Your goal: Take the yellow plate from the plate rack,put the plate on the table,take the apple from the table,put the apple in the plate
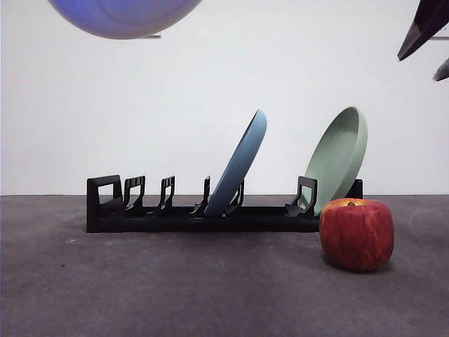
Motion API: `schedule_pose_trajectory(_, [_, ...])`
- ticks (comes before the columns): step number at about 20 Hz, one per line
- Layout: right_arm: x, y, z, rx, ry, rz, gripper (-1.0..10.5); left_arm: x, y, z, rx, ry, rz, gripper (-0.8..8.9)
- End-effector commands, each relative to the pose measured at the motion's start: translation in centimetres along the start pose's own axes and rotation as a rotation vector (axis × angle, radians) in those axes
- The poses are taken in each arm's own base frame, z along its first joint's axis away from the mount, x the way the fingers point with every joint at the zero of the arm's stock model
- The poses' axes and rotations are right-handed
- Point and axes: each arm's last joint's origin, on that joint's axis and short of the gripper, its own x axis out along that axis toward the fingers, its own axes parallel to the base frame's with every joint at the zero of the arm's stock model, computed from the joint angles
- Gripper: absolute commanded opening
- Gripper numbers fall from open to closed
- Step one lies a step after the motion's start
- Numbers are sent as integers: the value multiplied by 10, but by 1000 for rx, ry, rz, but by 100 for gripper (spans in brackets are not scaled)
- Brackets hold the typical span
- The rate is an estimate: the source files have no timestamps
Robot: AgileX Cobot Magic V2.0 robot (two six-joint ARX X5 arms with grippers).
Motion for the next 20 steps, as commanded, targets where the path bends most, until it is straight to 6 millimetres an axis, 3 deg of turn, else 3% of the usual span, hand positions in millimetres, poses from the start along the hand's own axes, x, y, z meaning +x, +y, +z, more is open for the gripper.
schedule_pose_trajectory(1, [0, 0, 1, -10, -5, -1, 284, 16, -14, -2, 8, 27, 51, -8])
schedule_pose_trajectory(5, [0, 0, 1, -10, -5, -1, 284, 59, -28, -19, -5, 108, 126, -8])
schedule_pose_trajectory(11, [0, 0, 1, -10, -5, -1, 284, 142, -37, -64, -47, 162, 133, -9])
schedule_pose_trajectory(15, [0, 0, 1, -7, -5, -1, 284, 185, -39, -92, -44, 187, 137, -9])
schedule_pose_trajectory(20, [0, 0, 1, 1, -5, -1, 284, 226, -42, -100, -29, 228, 141, -9])
